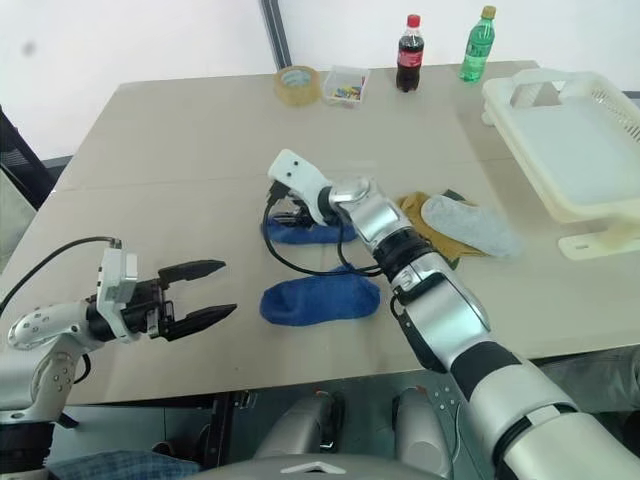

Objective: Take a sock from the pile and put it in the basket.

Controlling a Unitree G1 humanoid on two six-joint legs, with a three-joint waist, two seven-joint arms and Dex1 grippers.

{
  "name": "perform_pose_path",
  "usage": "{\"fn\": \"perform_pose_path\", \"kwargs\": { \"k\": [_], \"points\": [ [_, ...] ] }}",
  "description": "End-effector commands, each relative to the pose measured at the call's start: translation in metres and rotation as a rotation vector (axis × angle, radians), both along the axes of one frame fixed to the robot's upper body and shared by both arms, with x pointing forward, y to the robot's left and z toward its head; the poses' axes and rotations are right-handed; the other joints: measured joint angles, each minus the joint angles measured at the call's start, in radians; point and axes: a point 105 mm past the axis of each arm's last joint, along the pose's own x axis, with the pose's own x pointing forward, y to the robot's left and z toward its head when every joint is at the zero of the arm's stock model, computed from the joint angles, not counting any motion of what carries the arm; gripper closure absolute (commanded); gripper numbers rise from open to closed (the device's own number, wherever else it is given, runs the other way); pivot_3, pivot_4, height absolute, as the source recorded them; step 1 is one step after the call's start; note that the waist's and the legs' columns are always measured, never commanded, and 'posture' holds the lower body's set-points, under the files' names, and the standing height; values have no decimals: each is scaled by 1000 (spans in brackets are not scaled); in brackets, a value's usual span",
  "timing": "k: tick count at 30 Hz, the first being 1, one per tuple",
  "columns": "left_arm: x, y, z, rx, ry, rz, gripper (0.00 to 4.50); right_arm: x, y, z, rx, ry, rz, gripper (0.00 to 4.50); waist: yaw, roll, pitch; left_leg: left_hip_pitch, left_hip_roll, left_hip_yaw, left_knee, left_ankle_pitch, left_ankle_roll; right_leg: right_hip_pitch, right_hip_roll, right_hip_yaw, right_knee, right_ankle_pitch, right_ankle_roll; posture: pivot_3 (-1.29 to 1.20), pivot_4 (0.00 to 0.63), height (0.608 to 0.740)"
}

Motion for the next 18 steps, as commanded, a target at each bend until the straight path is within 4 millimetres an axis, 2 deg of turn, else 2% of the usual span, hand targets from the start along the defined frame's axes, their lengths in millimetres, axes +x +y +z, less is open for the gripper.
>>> {"fn": "perform_pose_path", "kwargs": {
  "k": [1, 4, 6, 9, 14, 18],
  "points": [
    [9, 2, 19, -17, -56, 44, 0, -5, -19, 19, 89, 16, -47, 1845, 1, 0, 0, 0, 0, 0, 0, 0, 0, 0, 0, 0, 0, 0, 0, 0, 150, 740],
    [29, 6, 20, -14, -48, 134, 0, -4, -61, 10, 123, 84, -181, 1845, 3, 0, 0, 0, 0, 1, 2, 0, 0, 0, 0, 1, 3, 0, 0, 0, 150, 740],
    [49, 4, 23, -54, -26, 199, 0, -4, -90, -3, 150, 164, -279, 1845, 11, -1, 0, 0, 0, 1, 2, 0, 0, -1, 0, 1, 3, 0, 0, 0, 150, 740],
    [71, -1, 23, -78, 20, 264, 0, -10, -114, -21, 142, 244, -365, 1845, 11, -1, -1, 0, -1, 1, 4, 0, 0, -1, -1, 1, 6, 0, 0, 0, 150, 740],
    [91, -7, 13, -18, 58, 290, 0, -18, -127, -41, 117, 323, -418, 1845, -17, -1, -1, 0, -2, 4, 4, 0, 0, -3, -1, 7, 9, 0, 0, 0, 150, 740],
    [97, -12, 4, 25, 65, 272, 0, -25, -113, -37, 254, 433, -408, 1845, -24, -1, -1, 0, -1, 5, 4, 0, 0, -3, -1, 7, 9, 0, 0, 0, 150, 740]
  ]
}}
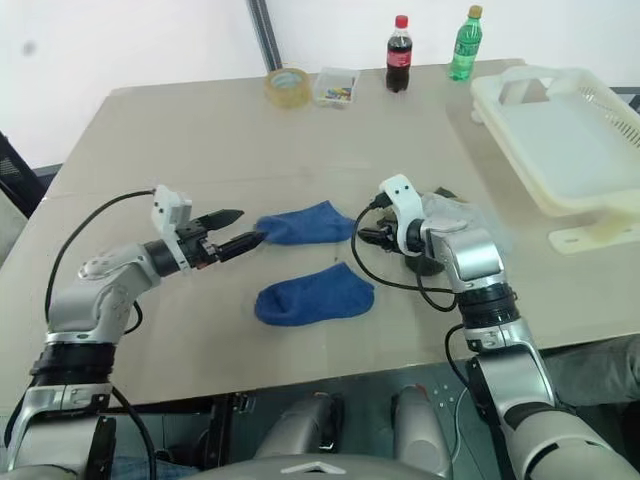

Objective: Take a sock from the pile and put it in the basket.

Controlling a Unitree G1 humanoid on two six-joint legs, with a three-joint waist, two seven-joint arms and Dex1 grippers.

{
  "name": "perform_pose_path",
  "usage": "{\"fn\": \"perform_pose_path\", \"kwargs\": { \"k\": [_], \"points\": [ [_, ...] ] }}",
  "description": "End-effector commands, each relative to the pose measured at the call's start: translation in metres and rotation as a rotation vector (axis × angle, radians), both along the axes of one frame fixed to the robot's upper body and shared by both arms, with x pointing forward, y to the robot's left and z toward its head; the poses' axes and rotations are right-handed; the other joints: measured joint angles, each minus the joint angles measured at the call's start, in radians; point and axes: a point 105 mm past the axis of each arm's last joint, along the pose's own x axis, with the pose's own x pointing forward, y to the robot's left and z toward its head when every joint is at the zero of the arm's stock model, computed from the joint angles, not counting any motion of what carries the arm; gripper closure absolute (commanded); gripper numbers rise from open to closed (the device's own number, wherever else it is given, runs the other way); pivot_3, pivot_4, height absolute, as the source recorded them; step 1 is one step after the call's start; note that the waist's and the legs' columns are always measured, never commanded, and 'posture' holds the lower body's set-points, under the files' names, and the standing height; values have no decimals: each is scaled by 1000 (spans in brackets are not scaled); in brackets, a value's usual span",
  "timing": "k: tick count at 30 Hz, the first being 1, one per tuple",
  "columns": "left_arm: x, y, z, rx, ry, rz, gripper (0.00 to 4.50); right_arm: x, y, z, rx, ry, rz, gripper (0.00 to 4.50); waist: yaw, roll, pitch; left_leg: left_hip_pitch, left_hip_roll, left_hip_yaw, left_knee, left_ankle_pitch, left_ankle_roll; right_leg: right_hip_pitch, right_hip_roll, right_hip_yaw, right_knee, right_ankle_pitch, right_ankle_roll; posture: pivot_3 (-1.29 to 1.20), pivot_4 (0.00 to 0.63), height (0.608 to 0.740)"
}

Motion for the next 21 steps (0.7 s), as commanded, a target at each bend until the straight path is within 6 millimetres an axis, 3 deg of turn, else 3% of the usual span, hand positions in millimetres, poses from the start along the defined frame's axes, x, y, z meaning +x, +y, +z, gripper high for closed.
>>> {"fn": "perform_pose_path", "kwargs": {
  "k": [1, 12, 15, 19, 21],
  "points": [
    [3, -1, 2, 29, -25, -11, 0, -5, 14, 9, 126, 44, 6, 1845, 0, 0, 0, 0, 0, 0, 0, 0, 0, 0, 0, 0, 0, 0, 0, 0, 150, 740],
    [3, -4, -8, 90, -29, -45, 0, 8, 43, 16, 287, 119, -6, 1845, 2, 0, 0, 0, 0, 0, 0, 0, 0, 0, 0, 0, 0, 0, 0, 0, 150, 740],
    [2, -3, -8, 89, -31, -39, 0, 12, 41, 16, 296, 117, -24, 2582, 2, 0, 0, 0, 0, 0, 0, 0, 0, 0, 0, 0, 0, 0, 0, 0, 150, 740],
    [-1, 0, -11, 84, -11, -20, 0, 11, 38, 11, 287, 121, -25, 4425, 1, 0, 0, 0, 0, 0, 0, 0, 0, 0, 0, 0, 0, 0, 0, 0, 150, 740],
    [0, 1, -11, 49, 14, 10, 0, 11, 38, 9, 281, 120, -22, 4425, 1, 0, 0, 0, 0, 0, 0, 0, 0, 0, 0, 0, 0, 0, 0, 0, 150, 740]
  ]
}}
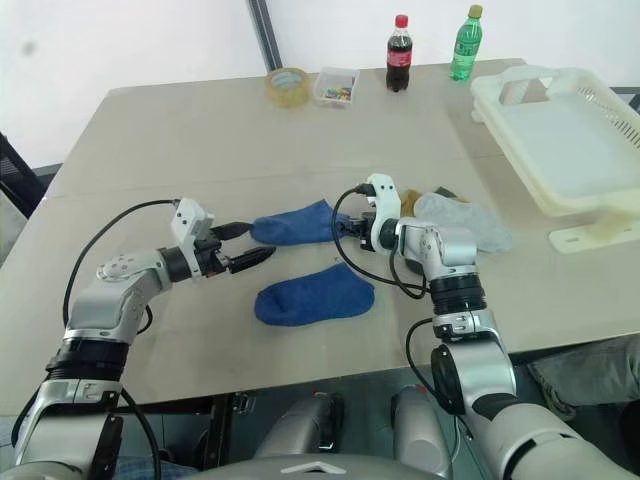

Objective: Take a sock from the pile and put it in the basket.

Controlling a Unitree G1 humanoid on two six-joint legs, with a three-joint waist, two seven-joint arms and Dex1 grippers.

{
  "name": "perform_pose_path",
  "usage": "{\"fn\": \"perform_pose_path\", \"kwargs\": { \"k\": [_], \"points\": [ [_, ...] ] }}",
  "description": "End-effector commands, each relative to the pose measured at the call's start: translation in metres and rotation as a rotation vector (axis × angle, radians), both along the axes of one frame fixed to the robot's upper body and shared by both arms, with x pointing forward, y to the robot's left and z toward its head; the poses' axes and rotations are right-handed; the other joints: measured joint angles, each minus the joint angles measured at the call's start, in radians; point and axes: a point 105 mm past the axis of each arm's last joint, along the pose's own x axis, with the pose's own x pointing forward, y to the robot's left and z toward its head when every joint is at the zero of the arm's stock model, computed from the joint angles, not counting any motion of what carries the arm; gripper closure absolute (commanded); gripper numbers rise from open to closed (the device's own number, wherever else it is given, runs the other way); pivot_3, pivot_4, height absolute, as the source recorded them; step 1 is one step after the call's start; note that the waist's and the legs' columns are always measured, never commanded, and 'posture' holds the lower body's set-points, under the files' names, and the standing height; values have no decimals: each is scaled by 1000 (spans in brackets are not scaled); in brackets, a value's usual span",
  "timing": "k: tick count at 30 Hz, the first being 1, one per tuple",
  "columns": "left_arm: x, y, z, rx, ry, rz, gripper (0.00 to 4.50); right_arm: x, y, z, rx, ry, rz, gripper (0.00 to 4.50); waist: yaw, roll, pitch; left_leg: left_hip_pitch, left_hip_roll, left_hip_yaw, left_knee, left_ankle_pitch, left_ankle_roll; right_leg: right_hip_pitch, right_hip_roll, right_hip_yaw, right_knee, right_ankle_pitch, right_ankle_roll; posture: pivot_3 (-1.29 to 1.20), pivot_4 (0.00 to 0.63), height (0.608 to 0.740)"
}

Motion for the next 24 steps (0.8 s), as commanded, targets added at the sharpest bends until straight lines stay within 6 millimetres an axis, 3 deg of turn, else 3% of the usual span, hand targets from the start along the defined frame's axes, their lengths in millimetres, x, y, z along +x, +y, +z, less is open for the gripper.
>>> {"fn": "perform_pose_path", "kwargs": {
  "k": [1, 5, 10, 18, 21, 24],
  "points": [
    [3, 5, 13, -69, -6, 70, 0, 0, 3, 11, 23, -48, 17, 4425, 1, 0, 0, 0, 0, 0, 0, 0, 0, 0, 0, 0, 0, 0, 0, 0, 150, 740],
    [27, 18, 5, -114, 117, 292, 0, -1, 4, 10, 16, -58, 22, 4425, 5, 0, 0, 0, 0, 0, 1, 0, 0, 0, 0, -1, 0, 0, 0, 0, 150, 740],
    [31, 5, -3, -126, 268, 320, 0, 0, 4, 9, -1, -75, 24, 4425, 1, -1, 0, 0, -1, 0, 2, 0, 0, 0, 0, 0, 1, 0, 0, 0, 150, 740],
    [31, 5, -14, -130, 437, 348, 0, -3, 4, 7, -13, -91, 33, 4425, 1, 0, -5, 2, -1, 0, 2, 0, 0, 1, 0, 0, 2, 0, 0, 0, 150, 740],
    [25, 2, -16, -130, 468, 316, 746, -2, 3, 7, -16, -95, 30, 4500, 0, 1, -5, 2, -1, 0, 2, 0, 0, 1, 0, 0, 2, 0, 0, 0, 150, 740],
    [20, 0, -18, -120, 504, 294, 2095, -1, 3, 8, -17, -98, 27, 4500, 1, 1, -6, 2, -1, 0, 2, 0, 0, 1, 0, 0, 1, 0, 0, 0, 150, 740]
  ]
}}
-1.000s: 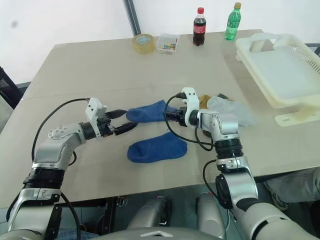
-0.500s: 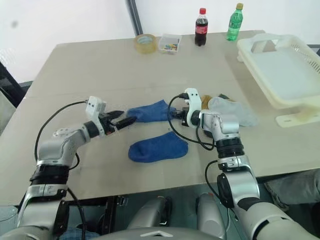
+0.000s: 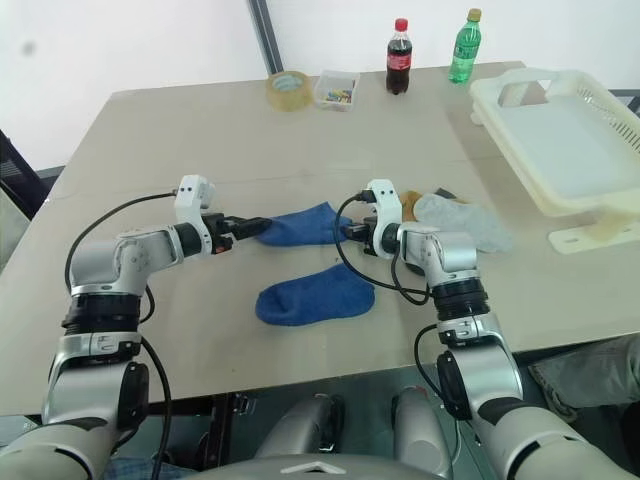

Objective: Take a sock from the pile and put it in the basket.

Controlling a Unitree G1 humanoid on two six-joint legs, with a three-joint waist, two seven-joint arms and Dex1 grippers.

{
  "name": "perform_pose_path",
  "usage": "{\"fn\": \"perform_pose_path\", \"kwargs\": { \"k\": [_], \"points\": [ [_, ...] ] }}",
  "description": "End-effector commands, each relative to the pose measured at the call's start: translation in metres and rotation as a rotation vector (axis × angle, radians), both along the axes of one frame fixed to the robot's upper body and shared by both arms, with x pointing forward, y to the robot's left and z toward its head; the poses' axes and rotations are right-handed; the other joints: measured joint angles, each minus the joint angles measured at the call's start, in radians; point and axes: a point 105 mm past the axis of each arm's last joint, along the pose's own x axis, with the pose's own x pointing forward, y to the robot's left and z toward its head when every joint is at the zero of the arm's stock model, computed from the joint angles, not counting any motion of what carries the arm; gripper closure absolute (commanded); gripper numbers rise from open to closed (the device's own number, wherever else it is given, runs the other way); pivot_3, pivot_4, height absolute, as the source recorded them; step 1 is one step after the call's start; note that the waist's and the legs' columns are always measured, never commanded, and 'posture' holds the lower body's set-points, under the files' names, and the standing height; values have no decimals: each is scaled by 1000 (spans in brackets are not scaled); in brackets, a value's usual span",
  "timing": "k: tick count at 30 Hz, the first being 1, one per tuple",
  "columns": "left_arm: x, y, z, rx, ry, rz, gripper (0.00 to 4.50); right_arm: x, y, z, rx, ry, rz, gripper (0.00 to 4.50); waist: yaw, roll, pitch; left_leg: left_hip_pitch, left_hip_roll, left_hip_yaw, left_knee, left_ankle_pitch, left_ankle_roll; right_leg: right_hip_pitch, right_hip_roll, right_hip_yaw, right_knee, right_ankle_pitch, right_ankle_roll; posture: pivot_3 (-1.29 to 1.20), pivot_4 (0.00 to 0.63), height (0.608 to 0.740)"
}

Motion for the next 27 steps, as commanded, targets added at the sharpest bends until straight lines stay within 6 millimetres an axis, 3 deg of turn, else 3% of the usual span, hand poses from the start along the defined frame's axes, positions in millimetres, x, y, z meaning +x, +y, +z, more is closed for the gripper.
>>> {"fn": "perform_pose_path", "kwargs": {
  "k": [1, 6, 12, 17, 27],
  "points": [
    [-17, -9, -29, -5, 149, -51, 2446, 1, 4, 15, 27, -60, 15, 4500, 1, 0, 0, 0, 0, 0, 0, 0, 0, 0, 0, 0, 0, 0, 0, 0, 150, 740],
    [-23, -10, -35, 9, 192, -74, 4458, 2, 6, 16, 28, -66, 16, 4500, 3, 0, 0, 0, 0, 0, 0, 0, 0, 0, 0, 0, 0, 0, 0, 0, 150, 740],
    [-20, -11, -32, 8, 145, -84, 4458, 1, 7, 16, 28, -72, 16, 4500, 6, 0, 0, 0, 0, 0, 0, 0, 0, 0, 0, 0, 0, 0, 0, 0, 150, 740],
    [-17, -13, -3, -108, 24, -104, 4458, -3, -2, 36, 4, -155, 12, 4500, 11, 0, 0, -1, 0, 0, 0, 0, 0, 0, 0, 0, -1, 0, 0, 0, 150, 740],
    [-51, -2, 22, -302, -29, -163, 4458, -28, -43, 67, -31, -201, -43, 4500, 7, 0, 0, -2, 0, 0, -1, 0, 0, -1, 0, 0, -1, 0, 0, 0, 150, 740]
  ]
}}
